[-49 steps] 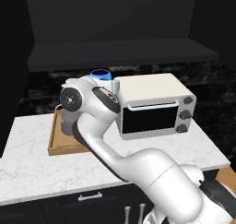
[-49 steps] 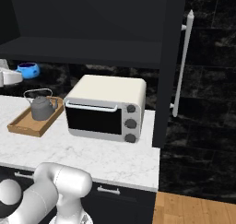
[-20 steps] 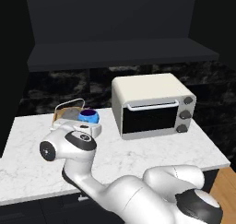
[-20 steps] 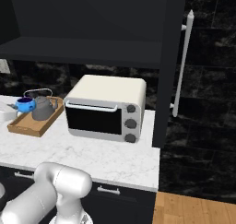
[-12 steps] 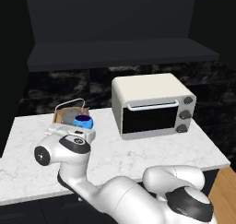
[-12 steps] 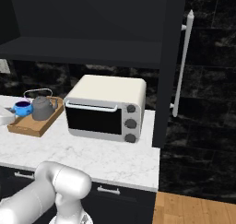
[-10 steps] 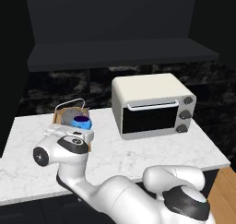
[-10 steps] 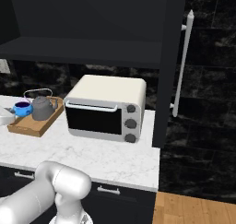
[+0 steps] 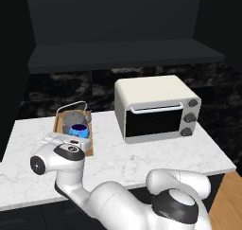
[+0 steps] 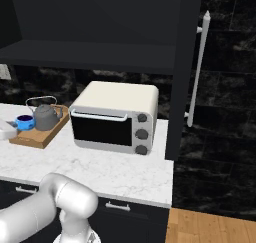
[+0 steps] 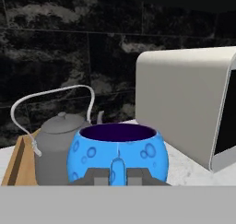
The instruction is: Pick the kettle from the counter and place it on the tray. Then pick the mug from the cabinet and place it on the tray. Then close the cabinet doors.
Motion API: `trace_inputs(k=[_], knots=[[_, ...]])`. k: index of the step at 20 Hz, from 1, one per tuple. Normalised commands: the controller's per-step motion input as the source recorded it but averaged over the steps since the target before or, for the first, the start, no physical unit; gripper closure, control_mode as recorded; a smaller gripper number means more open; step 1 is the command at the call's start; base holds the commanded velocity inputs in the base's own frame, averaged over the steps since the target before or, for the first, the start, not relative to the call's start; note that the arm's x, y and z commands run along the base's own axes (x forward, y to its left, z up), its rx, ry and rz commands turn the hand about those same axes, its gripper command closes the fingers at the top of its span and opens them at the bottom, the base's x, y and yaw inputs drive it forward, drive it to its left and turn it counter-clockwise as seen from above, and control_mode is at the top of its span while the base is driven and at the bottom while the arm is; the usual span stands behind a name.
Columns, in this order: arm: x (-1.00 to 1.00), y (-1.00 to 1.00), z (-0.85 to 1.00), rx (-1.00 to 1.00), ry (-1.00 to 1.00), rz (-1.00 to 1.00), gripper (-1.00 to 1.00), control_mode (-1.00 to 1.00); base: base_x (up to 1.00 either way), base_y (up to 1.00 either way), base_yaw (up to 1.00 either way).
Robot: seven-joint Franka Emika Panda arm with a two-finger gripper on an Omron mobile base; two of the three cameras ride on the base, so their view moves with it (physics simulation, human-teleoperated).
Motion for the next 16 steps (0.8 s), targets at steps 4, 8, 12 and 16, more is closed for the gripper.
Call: trace_inputs(k=[4,8,12,16], knots=[[0.24,0.16,-0.35,0.0,0.0,0.0,1.0,-1.0,0.0,0.0,0.0],[0.23,0.12,-0.28,0.01,0.0,0.0,1.0,-1.0,0.0,0.0,0.0],[0.18,0.12,-0.23,0.01,0.0,0.0,1.0,-1.0,0.0,0.0,0.0],[0.2,0.2,-0.15,0.02,0.0,-0.03,1.0,-1.0,0.0,0.0,0.0]])
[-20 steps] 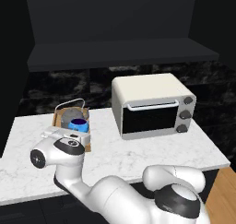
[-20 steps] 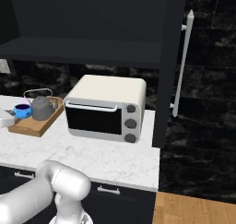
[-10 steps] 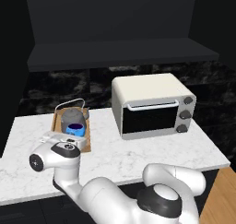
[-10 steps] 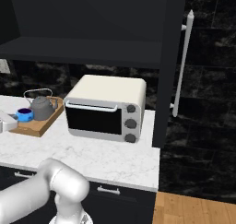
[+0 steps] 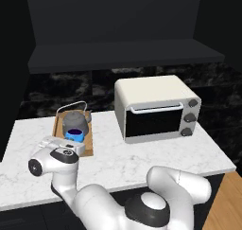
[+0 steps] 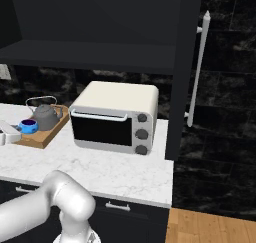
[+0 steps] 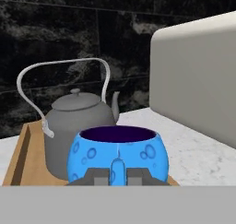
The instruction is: Pick the kettle from the counter and place it on the tray. Then pick the mug from the cabinet and place it on the tray. Then close the cabinet doors.
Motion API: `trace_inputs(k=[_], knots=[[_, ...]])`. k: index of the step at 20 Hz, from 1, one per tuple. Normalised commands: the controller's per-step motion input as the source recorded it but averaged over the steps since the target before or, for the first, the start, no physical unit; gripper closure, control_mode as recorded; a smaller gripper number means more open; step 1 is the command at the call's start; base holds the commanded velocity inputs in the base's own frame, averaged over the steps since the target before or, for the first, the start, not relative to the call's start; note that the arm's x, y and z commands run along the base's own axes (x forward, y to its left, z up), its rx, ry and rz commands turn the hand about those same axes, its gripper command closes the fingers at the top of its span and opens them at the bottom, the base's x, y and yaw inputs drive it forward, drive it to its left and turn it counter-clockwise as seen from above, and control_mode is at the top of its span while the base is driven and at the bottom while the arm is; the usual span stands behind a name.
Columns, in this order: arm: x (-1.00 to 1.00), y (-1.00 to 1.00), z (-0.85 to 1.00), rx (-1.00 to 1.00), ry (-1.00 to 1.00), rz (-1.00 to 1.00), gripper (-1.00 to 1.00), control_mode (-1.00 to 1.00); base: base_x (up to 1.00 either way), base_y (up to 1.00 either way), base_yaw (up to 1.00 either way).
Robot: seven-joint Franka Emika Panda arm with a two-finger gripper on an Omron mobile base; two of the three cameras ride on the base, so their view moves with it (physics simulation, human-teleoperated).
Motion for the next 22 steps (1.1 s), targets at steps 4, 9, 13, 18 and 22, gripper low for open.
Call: trace_inputs(k=[4,9,13,18,22], knots=[[0.15,0.21,-0.08,0.06,0.0,-0.06,1.0,-1.0,0.0,0.0,0.0],[0.16,0.11,-0.09,0.07,0.0,-0.05,1.0,-1.0,0.0,0.0,0.0],[0.17,0.08,-0.18,0.03,0.0,-0.03,1.0,-1.0,0.0,0.0,0.0],[0.18,0.09,-0.26,0.0,0.0,-0.02,1.0,-1.0,0.0,0.0,0.0],[0.18,0.08,-0.22,0.01,0.0,-0.01,1.0,-1.0,0.0,0.0,0.0]])
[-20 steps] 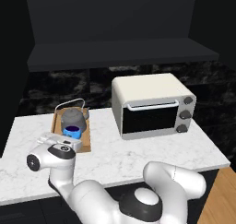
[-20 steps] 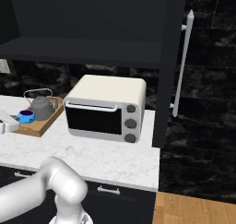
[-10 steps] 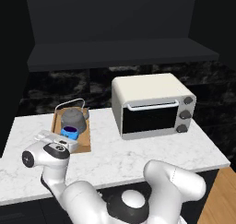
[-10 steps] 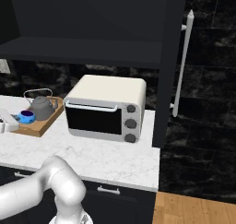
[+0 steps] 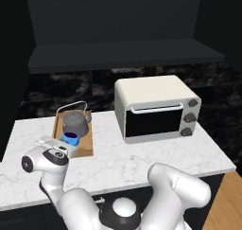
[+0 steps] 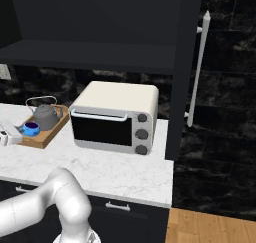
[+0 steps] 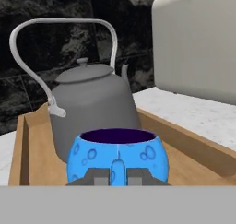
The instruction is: Pick the kettle from the counter and place it on the tray. Then pick the mug from the cabinet and place it on the tray. Then close the cabinet doors.
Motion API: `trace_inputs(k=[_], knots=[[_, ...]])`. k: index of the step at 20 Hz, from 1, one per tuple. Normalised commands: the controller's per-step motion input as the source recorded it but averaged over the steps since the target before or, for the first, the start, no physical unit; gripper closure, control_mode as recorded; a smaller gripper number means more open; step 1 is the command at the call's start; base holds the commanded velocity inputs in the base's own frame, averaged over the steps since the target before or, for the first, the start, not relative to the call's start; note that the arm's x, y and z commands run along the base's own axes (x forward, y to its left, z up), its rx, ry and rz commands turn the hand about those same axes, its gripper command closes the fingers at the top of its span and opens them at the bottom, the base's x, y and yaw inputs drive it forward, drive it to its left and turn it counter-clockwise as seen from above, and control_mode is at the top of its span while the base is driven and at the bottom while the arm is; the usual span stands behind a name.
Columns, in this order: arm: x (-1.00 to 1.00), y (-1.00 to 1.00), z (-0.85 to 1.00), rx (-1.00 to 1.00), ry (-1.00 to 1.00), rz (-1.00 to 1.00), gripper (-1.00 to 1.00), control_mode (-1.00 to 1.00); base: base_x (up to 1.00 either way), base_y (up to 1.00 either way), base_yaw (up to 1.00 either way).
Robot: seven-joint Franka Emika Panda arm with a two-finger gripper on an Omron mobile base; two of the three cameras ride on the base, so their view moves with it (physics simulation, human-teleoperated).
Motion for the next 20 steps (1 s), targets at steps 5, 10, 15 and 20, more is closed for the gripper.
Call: trace_inputs(k=[5,10,15,20], knots=[[0.08,0.09,-0.23,0.01,0.0,0.0,1.0,-1.0,0.0,0.0,0.0],[0.0,0.08,-0.21,0.0,0.0,0.0,1.0,-1.0,0.0,0.0,0.0],[0.0,0.07,-0.19,0.0,0.0,0.0,-1.0,-1.0,0.0,0.0,0.0],[-0.14,0.01,-0.02,0.01,0.0,0.0,-1.0,-1.0,0.0,0.0,0.0]])
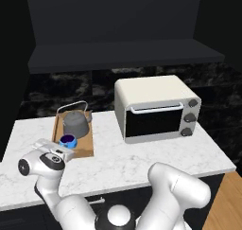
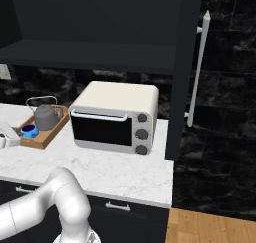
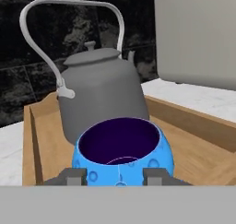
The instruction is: Pick the kettle from the counter and place it on the tray. Then pick the mug from the cabinet and place it on the tray. Then close the cabinet doors.
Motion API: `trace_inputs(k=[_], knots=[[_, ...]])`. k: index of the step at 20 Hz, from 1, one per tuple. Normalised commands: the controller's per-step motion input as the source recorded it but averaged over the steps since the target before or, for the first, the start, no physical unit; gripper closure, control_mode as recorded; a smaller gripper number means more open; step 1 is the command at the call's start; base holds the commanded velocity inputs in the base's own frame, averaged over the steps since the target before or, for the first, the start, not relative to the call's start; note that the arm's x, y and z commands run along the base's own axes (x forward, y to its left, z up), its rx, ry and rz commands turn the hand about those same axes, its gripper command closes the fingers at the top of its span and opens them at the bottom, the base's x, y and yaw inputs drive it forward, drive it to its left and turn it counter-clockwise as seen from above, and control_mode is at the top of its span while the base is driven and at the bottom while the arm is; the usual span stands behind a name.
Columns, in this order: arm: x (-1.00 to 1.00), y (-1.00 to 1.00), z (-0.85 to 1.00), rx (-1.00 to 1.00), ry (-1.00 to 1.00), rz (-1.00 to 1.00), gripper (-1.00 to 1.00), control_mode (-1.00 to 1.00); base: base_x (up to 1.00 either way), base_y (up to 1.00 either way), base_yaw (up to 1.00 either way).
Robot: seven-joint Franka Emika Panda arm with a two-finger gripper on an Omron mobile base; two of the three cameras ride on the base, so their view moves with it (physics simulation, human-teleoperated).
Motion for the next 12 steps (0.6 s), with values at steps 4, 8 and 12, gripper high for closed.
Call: trace_inputs(k=[4,8,12], knots=[[-0.24,0.0,0.0,0.0,0.0,0.0,-1.0,-1.0,0.0,0.0,0.0],[-0.34,0.0,0.17,0.0,0.0,-0.01,-1.0,-1.0,0.0,0.0,0.0],[-0.25,0.0,0.52,0.0,-0.02,0.0,-1.0,-1.0,0.0,0.0,0.0]])
